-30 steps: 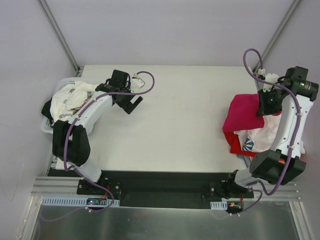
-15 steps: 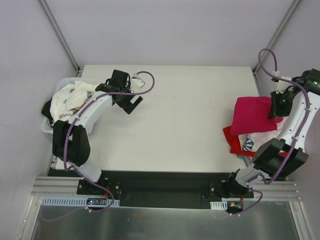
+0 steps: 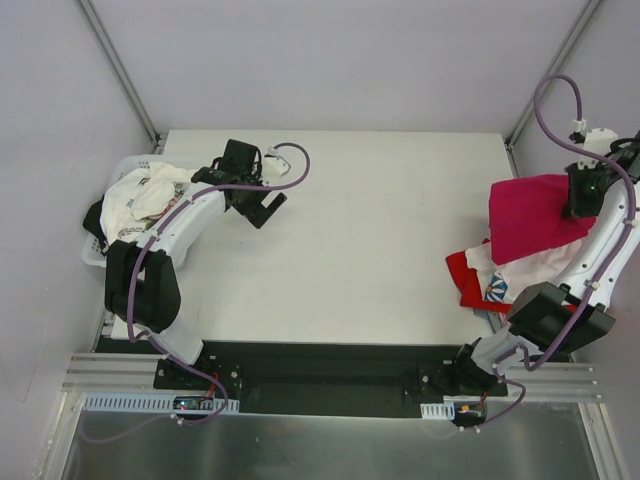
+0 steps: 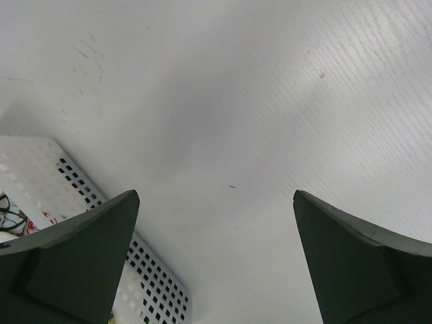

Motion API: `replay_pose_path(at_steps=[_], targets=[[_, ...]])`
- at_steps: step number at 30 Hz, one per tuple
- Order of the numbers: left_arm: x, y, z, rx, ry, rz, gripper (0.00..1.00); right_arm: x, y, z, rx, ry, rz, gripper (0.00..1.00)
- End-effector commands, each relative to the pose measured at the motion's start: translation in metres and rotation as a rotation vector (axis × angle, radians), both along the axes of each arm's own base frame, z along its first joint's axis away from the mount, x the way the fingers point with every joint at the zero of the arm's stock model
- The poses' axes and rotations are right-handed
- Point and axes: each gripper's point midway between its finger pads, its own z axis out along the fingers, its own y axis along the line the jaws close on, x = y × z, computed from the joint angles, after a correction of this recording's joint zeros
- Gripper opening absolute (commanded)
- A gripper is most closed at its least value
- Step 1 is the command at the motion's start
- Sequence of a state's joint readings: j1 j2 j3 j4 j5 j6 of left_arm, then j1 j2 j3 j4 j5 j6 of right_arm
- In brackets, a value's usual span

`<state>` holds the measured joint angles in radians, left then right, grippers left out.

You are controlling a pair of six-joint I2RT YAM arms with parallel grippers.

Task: Fold and stack the t-shirts
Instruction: Put the neatly folded tshirt into the corner of the board with the right arm

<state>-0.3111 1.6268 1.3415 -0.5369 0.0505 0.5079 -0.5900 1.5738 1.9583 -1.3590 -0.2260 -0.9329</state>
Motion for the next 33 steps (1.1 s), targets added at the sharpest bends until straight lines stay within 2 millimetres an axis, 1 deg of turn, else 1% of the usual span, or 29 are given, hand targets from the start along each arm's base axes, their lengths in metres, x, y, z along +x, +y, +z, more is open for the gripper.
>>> replay_pose_path(at_steps=[1, 3, 4, 5, 7, 8, 9, 11, 13, 16, 17, 21, 25, 26, 28, 29, 33], targets=[[-0.004, -0.008, 0.018, -0.023, -0.036, -0.023, 0.99, -0.055, 0.036, 0.016, 0.093, 0.116, 0.028, 0.01], [-0.006, -0.007, 0.016, -0.021, -0.030, -0.023, 0.99, -0.061, 0.033, 0.012, 0.098, 0.123, 0.017, 0.01], [-0.006, -0.007, 0.017, -0.023, -0.034, -0.024, 0.99, -0.064, 0.032, 0.006, 0.111, 0.138, 0.024, 0.01], [-0.007, -0.007, 0.016, -0.021, -0.030, -0.025, 0.99, -0.068, 0.032, -0.008, 0.144, 0.172, 0.021, 0.01], [-0.007, -0.007, 0.017, -0.024, -0.033, -0.026, 0.99, -0.077, 0.028, -0.023, 0.180, 0.195, 0.009, 0.01], [-0.007, -0.007, 0.017, -0.024, -0.034, -0.028, 0.99, -0.081, 0.029, -0.039, 0.214, 0.226, 0.007, 0.01], [-0.007, -0.007, 0.018, -0.024, -0.036, -0.029, 0.99, -0.086, 0.028, -0.043, 0.221, 0.225, -0.003, 0.01], [-0.006, -0.008, 0.019, -0.024, -0.038, -0.029, 0.99, -0.088, 0.027, -0.054, 0.236, 0.238, -0.004, 0.01], [-0.005, -0.008, 0.019, -0.024, -0.039, -0.027, 0.99, -0.087, 0.026, -0.057, 0.254, 0.247, -0.009, 0.01], [-0.007, -0.007, 0.021, -0.027, -0.041, -0.027, 0.99, -0.089, 0.019, -0.061, 0.270, 0.249, -0.032, 0.01], [-0.007, -0.007, 0.020, -0.027, -0.040, -0.027, 0.99, -0.092, 0.016, -0.064, 0.276, 0.253, -0.043, 0.01], [-0.008, -0.007, 0.016, -0.023, -0.030, -0.028, 0.99, -0.104, 0.012, -0.084, 0.290, 0.310, -0.070, 0.01], [-0.006, -0.012, 0.021, -0.034, -0.036, -0.043, 0.99, -0.115, 0.003, -0.095, 0.252, 0.350, -0.109, 0.01], [-0.006, -0.013, 0.020, -0.033, -0.035, -0.049, 0.99, -0.116, -0.004, -0.097, 0.220, 0.346, -0.120, 0.01], [-0.005, -0.016, 0.023, -0.034, -0.041, -0.055, 0.99, -0.125, -0.016, -0.104, 0.164, 0.382, -0.149, 0.01], [-0.006, -0.017, 0.022, -0.033, -0.036, -0.058, 0.99, -0.124, -0.025, -0.105, 0.132, 0.368, -0.169, 0.00], [-0.006, -0.019, 0.021, -0.032, -0.032, -0.064, 0.99, -0.132, -0.049, -0.107, 0.056, 0.399, -0.212, 0.01]])
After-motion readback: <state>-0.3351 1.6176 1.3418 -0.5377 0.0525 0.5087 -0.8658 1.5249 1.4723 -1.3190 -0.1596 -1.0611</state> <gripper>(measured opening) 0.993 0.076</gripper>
